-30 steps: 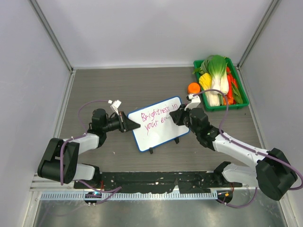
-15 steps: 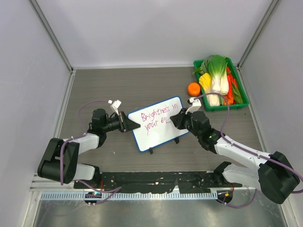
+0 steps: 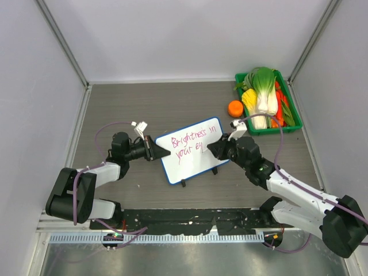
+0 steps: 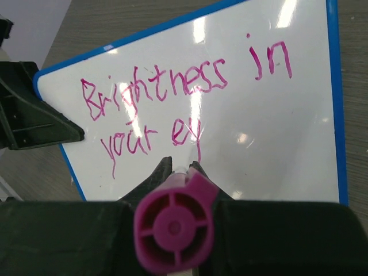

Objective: Write a sentence on the whiteboard
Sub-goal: Write with the whiteboard marker on the whiteboard.

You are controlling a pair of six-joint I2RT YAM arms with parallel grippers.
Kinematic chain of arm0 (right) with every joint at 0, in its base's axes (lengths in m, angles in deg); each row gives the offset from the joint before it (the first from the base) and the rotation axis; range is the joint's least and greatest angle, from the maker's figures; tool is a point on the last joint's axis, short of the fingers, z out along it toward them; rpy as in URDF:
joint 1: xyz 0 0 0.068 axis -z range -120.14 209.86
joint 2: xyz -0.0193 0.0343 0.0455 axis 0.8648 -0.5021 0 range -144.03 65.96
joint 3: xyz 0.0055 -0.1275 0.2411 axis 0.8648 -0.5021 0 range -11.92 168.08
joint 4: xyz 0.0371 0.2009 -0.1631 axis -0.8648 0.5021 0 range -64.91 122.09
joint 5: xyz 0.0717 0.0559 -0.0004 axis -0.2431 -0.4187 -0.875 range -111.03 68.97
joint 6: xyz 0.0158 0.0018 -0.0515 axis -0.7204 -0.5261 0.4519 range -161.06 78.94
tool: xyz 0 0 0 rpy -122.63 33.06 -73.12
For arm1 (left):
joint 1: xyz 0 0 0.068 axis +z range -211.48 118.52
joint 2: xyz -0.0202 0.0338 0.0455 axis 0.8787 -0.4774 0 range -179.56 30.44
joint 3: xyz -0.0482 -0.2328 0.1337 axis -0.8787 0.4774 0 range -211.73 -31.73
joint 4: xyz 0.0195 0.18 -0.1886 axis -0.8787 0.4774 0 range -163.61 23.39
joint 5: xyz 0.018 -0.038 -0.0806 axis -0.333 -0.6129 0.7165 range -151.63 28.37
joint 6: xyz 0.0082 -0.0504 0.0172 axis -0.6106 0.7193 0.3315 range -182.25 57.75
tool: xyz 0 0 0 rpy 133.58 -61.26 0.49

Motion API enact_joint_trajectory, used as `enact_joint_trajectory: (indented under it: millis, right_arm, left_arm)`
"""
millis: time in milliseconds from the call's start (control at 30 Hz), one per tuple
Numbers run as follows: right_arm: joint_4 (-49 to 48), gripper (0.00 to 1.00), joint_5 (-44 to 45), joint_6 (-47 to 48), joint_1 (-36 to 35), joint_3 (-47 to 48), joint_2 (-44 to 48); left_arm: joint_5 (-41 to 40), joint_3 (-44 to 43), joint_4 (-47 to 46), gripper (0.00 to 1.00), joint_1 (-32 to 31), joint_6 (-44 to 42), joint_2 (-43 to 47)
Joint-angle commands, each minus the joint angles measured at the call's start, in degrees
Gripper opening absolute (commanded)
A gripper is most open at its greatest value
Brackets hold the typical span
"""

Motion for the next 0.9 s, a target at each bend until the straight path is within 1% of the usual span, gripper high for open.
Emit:
enact_joint_trajectory:
  millis: [0,100,233,267,333,500,867]
  right_arm:
    - [-0.11,0.01,-0.84,0.42,0.12,5.56,2.09]
    - [-0.81,0.01,0.13,1.47,0.64,7.31,0.25]
    - [-3.96,0.01,-0.84,1.04,3.37,7.49,-2.74]
    - [-4.41,0.01,-3.27,1.04,4.16,7.49,-3.79]
    - [-5.38,0.01,-3.91,0.43,5.21,7.67,-5.11]
    - [-8.02,0.01,-4.00,-1.16,5.75,6.18,-6.00]
    - [-8.37,0.01,-3.91,-0.72,6.01,4.94,-7.93]
  left_arm:
    - [-4.16,0.12,4.47,0.00,-0.32,-5.15,-0.88]
    - [-4.08,0.12,4.47,0.00,-0.24,-5.15,-0.88]
    - [-4.08,0.12,4.47,0.00,-0.23,-5.15,-0.80]
    - [-4.08,0.12,4.47,0.00,-0.23,-5.24,-0.79]
    - [-4.16,0.12,4.56,0.00,-0.23,-5.24,-0.88]
    - [-4.08,0.03,4.47,0.00,-0.23,-5.15,-1.15]
    - [-3.90,0.12,4.47,0.00,-0.32,-5.15,-0.97]
